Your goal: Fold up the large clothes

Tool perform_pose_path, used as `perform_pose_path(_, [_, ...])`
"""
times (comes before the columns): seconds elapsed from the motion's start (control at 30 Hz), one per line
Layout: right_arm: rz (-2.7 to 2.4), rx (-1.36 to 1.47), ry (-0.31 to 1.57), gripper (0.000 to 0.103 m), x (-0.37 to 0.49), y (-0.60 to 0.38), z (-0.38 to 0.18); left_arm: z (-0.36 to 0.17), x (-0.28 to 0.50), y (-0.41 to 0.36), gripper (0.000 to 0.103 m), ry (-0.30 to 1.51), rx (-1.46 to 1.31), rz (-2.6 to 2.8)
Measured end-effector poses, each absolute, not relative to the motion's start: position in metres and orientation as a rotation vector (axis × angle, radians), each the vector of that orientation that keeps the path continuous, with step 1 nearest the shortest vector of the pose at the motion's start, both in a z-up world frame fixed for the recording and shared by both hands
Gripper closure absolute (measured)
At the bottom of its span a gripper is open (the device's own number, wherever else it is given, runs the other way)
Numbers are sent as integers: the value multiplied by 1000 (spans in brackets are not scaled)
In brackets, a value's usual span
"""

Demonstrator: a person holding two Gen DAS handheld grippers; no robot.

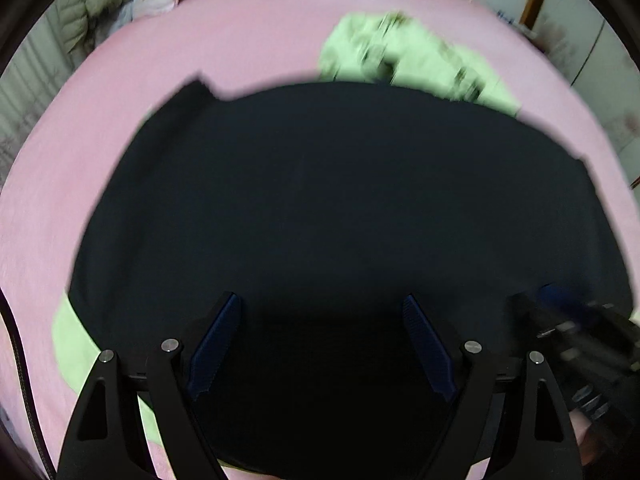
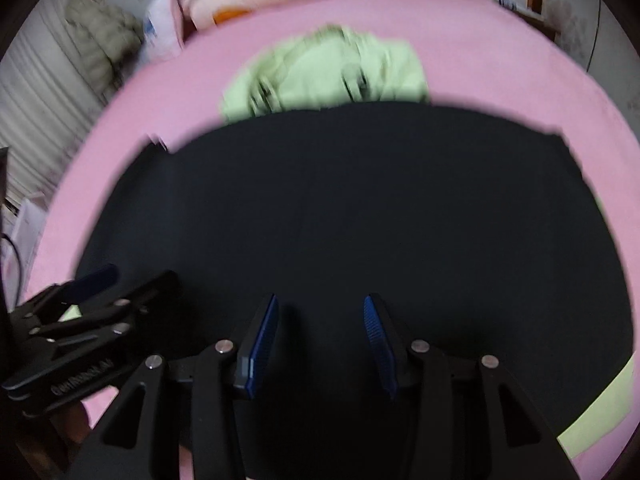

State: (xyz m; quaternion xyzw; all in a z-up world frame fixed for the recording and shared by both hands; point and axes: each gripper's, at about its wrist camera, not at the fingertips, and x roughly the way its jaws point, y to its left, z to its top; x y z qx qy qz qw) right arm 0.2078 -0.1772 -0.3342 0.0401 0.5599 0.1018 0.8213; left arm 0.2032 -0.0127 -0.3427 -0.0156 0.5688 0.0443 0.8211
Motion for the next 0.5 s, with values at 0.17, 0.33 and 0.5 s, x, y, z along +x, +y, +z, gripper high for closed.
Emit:
perform_pose_path(0.17, [165, 39, 1173, 63, 191, -204, -333, -343, 191, 4, 21, 1173, 53, 108])
perform_pose_path(0.33, [80, -9, 1167, 63, 176, -239, -327, -337, 182, 39, 20, 1160, 102, 205])
perform_pose_path(0.5, [-49, -18, 1161, 64, 156, -292, -321, -341, 165, 59, 19, 1148, 131, 246])
